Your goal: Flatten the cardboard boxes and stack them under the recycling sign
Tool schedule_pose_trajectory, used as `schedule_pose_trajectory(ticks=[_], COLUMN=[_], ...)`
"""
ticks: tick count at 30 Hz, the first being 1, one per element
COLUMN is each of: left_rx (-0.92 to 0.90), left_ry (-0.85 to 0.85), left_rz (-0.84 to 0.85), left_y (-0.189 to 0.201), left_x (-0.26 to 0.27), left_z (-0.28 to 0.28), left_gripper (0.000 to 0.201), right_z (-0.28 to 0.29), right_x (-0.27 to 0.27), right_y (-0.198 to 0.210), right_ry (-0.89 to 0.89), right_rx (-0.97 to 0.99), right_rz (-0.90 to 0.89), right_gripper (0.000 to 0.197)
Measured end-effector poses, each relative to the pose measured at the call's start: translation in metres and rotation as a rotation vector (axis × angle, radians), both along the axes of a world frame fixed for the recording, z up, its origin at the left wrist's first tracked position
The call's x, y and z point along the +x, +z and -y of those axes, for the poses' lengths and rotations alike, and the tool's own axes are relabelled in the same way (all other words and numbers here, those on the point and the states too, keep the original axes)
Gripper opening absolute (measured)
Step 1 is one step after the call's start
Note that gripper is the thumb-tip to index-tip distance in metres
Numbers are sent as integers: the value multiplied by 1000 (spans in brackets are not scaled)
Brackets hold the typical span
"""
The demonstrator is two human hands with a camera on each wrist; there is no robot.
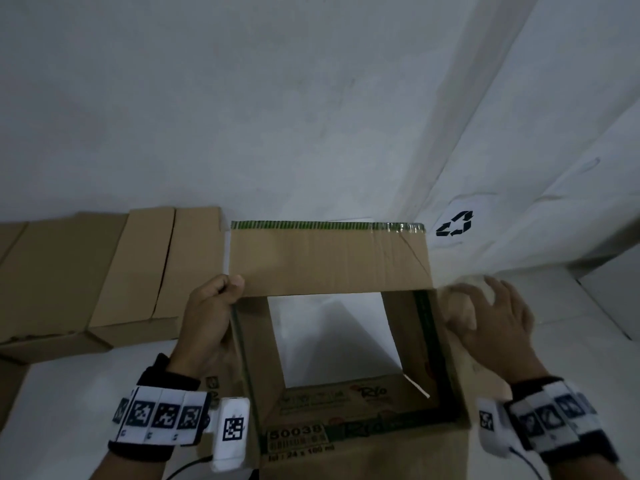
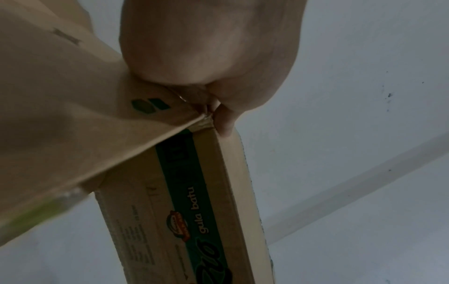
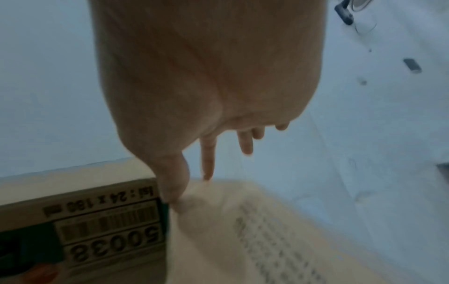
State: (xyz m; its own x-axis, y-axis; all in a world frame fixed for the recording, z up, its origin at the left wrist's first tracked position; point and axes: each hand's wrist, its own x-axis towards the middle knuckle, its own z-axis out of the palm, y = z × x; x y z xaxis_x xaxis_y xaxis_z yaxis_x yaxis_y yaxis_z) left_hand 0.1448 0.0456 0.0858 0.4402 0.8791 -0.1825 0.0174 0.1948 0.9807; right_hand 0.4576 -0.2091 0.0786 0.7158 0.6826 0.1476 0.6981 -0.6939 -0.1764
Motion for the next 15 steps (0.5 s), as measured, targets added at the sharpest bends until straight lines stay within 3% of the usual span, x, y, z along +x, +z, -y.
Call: schedule_pose_trajectory(ticks=[2,6,7,11,15], left_rx=[-36,-44,-27,34,104], left_ry=[-19,-67,-78,-84,-147], left_rz=[23,41,36,37,-20], left_y=[-1,5,7,9,2], left_x=[4,14,17,31,37], left_z=[1,3,4,8,10], left_gripper=[40,42,41,33,41], right_z=[5,1,-3,-17,-28], right_x=[25,55,58,65,69], right_y=[3,19,23,39,61], right_ry=[67,226,270,311,224], right_rx=[-130,-261,-299,-426,-394], right_rz=[39,-82,-70,13,226], right_gripper=[48,95,90,36,21])
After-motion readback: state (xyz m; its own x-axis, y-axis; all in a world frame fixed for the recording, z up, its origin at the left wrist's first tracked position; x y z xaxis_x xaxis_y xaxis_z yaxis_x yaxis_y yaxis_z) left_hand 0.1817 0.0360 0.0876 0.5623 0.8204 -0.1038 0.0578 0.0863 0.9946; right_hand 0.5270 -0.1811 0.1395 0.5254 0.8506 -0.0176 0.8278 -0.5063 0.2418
